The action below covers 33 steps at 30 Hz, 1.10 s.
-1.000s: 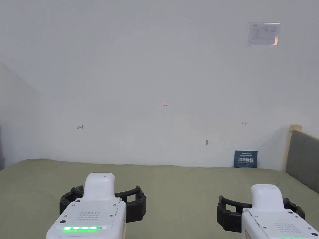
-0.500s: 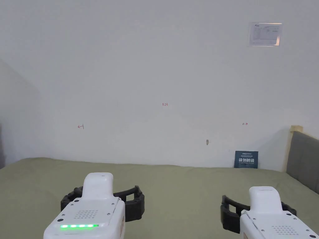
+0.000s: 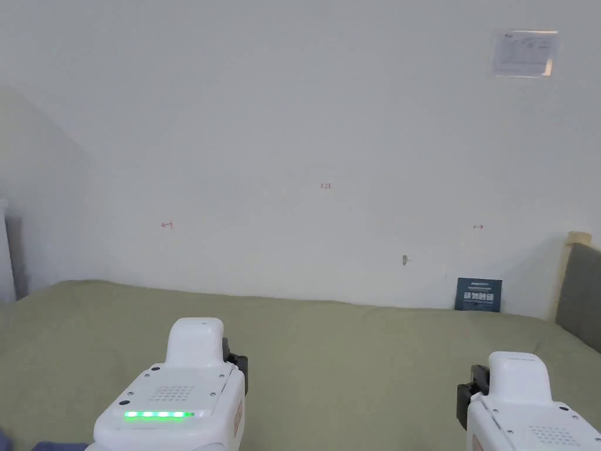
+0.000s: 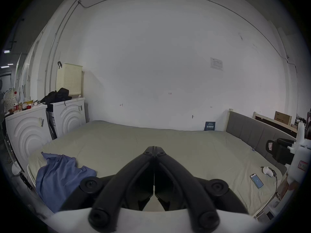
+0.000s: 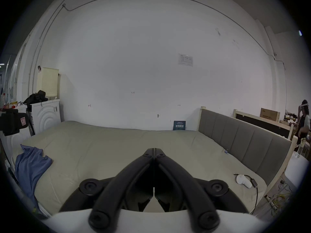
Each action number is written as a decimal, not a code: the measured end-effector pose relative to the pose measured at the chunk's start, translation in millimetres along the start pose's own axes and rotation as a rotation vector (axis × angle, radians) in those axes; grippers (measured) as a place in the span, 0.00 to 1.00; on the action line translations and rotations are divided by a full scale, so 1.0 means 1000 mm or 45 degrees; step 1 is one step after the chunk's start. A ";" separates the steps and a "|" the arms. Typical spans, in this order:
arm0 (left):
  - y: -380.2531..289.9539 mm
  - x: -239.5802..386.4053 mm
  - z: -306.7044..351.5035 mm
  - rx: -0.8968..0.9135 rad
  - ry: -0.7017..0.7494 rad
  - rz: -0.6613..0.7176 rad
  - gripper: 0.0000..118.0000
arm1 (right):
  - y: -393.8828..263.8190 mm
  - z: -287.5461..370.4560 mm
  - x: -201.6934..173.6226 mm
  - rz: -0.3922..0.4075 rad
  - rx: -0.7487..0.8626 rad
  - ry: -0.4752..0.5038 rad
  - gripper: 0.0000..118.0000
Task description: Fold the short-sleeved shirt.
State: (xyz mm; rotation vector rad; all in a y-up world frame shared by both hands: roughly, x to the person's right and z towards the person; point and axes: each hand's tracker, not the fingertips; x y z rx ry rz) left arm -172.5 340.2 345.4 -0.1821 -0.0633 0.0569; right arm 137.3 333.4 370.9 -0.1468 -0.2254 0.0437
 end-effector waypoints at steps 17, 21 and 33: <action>0.014 -0.268 0.153 0.025 0.889 0.064 0.00 | 0.014 0.015 -0.300 0.026 0.022 0.850 0.00; 0.006 -0.294 0.179 -0.018 0.978 0.063 0.00 | 0.010 0.027 -0.339 0.059 0.038 0.951 0.00; -0.032 -0.326 0.113 -0.171 0.910 0.132 0.00 | -0.026 -0.007 -0.356 0.121 -0.056 0.946 0.00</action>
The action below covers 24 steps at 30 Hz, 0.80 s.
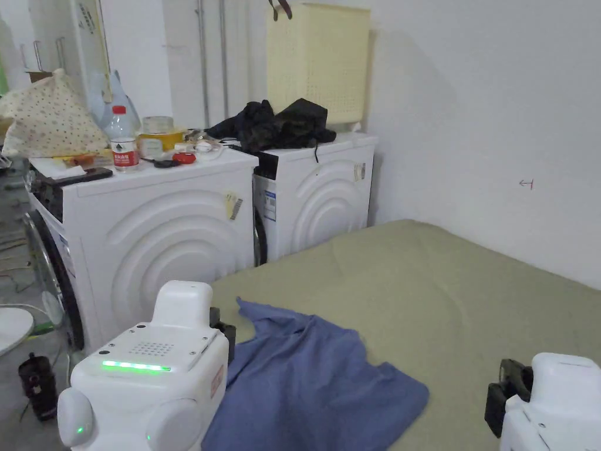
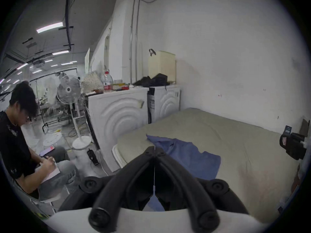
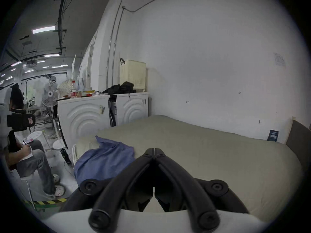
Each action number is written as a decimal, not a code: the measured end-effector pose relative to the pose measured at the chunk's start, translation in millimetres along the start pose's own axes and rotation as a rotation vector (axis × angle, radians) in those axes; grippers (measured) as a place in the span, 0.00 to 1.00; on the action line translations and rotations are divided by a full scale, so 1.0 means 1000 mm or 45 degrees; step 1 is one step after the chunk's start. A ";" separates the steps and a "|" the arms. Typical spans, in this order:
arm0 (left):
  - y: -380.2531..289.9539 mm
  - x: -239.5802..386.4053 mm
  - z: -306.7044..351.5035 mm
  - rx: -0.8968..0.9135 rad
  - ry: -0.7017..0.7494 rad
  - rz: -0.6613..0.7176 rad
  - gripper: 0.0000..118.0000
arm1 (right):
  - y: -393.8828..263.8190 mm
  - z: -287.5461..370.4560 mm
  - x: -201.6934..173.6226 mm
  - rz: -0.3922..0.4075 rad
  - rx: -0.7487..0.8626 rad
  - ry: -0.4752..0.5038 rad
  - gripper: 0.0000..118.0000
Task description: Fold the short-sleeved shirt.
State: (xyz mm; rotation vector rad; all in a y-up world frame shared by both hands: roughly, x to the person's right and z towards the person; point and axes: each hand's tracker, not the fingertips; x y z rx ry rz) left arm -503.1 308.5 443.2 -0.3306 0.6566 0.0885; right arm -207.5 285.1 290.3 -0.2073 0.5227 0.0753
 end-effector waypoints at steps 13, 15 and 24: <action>-0.077 0.111 -0.231 -0.645 -0.349 -0.050 0.02 | -0.070 -0.042 0.049 -0.026 -0.233 -0.073 0.00; -0.091 0.120 -0.260 -0.752 -0.340 -0.058 0.04 | -0.081 -0.041 0.053 -0.044 -0.255 -0.077 0.00; -0.145 0.162 -0.291 -0.916 -0.425 -0.393 1.00 | -0.114 -0.036 0.066 -0.046 -0.375 -0.111 0.00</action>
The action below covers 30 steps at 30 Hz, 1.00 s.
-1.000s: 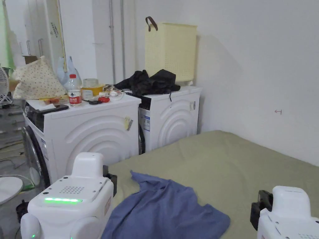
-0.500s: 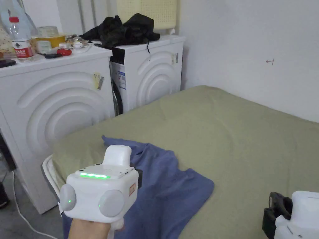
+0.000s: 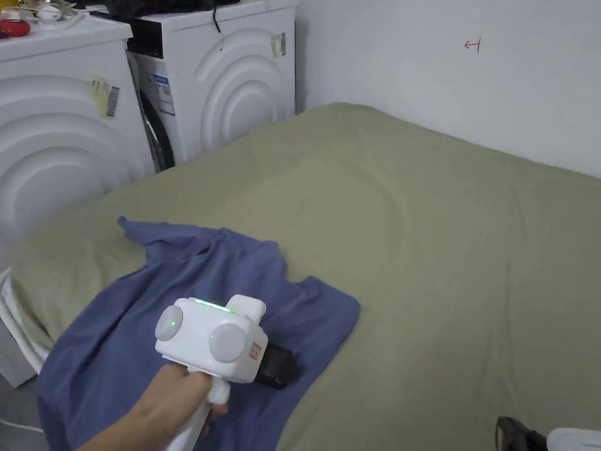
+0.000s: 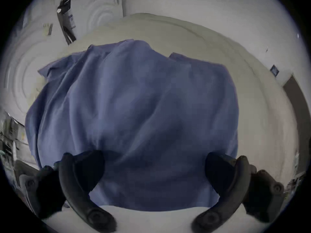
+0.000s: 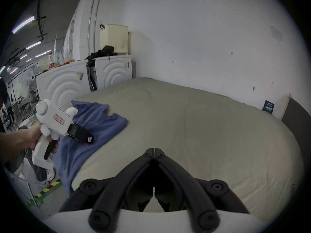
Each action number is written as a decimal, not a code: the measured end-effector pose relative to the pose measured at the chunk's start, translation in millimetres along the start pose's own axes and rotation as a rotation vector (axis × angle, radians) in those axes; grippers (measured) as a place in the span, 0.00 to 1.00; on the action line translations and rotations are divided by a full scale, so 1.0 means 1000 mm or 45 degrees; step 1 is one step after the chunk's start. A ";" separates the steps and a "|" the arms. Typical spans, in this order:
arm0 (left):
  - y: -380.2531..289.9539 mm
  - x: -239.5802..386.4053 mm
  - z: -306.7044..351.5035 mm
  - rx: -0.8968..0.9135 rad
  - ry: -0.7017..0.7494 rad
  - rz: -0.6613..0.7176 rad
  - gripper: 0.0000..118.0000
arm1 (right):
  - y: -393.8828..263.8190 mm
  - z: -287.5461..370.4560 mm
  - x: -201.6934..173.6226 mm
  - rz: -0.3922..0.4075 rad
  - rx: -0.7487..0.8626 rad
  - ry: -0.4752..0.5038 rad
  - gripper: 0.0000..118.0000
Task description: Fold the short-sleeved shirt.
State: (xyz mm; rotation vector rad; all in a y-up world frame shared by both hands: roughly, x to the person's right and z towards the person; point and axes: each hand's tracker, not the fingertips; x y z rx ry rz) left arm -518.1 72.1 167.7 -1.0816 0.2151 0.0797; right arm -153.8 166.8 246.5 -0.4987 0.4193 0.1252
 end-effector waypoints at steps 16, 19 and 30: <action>0.040 0.103 0.163 0.290 -0.048 -0.083 0.00 | -0.024 0.146 0.112 -0.075 0.078 -0.291 0.00; 0.052 0.184 0.219 0.394 -0.192 -0.224 0.00 | -0.030 0.181 0.141 -0.134 0.106 -0.404 0.00; 0.069 0.469 0.224 0.362 -0.730 -0.604 0.00 | -0.068 0.258 0.220 -0.259 0.087 -0.671 0.00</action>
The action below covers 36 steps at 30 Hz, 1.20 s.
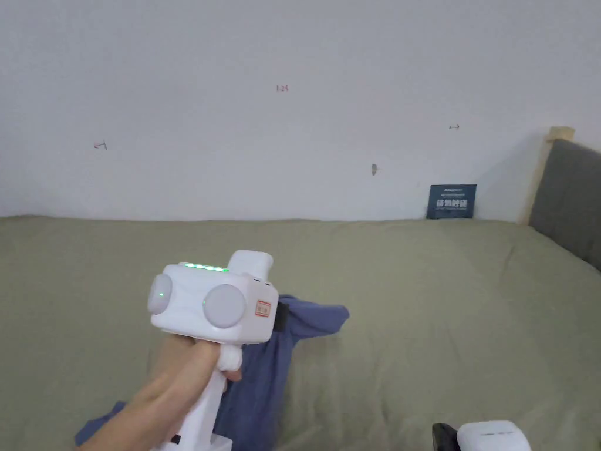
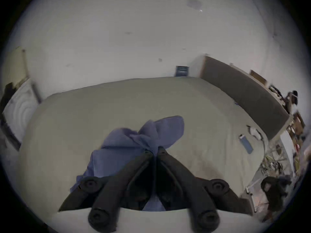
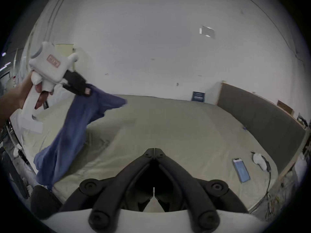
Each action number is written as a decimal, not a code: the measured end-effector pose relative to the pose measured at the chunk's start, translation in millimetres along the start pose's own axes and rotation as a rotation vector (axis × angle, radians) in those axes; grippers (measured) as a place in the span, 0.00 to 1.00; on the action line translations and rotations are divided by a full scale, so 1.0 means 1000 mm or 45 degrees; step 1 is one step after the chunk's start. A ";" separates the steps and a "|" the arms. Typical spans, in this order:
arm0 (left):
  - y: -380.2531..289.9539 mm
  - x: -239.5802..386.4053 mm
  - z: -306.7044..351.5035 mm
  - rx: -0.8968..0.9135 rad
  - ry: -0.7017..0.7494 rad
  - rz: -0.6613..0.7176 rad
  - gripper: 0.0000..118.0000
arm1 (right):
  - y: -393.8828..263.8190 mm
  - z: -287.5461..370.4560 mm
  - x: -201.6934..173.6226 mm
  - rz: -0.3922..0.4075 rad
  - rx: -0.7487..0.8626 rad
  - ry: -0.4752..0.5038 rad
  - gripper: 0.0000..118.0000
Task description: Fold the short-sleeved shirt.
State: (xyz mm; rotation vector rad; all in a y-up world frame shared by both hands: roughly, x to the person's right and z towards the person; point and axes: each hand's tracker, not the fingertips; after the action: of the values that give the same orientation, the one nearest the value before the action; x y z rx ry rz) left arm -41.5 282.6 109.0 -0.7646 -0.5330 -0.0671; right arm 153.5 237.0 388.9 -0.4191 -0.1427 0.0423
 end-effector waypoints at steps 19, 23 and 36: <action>-0.092 0.057 -0.133 -0.211 -0.108 0.097 0.99 | -0.031 -0.049 0.038 -0.079 -0.169 -0.082 0.00; -0.111 0.039 -0.024 0.041 0.054 0.089 0.88 | -0.024 -0.034 0.028 -0.081 -0.133 -0.045 0.00; -0.244 -0.036 0.253 0.462 0.586 0.358 0.00 | -0.013 0.034 -0.021 -0.061 0.068 0.085 0.00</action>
State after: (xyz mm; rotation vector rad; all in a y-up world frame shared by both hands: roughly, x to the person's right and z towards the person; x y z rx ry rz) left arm -243.3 271.3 399.4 -0.4401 0.0073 0.1116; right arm 127.7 237.0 422.2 -0.3634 -0.0860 -0.0153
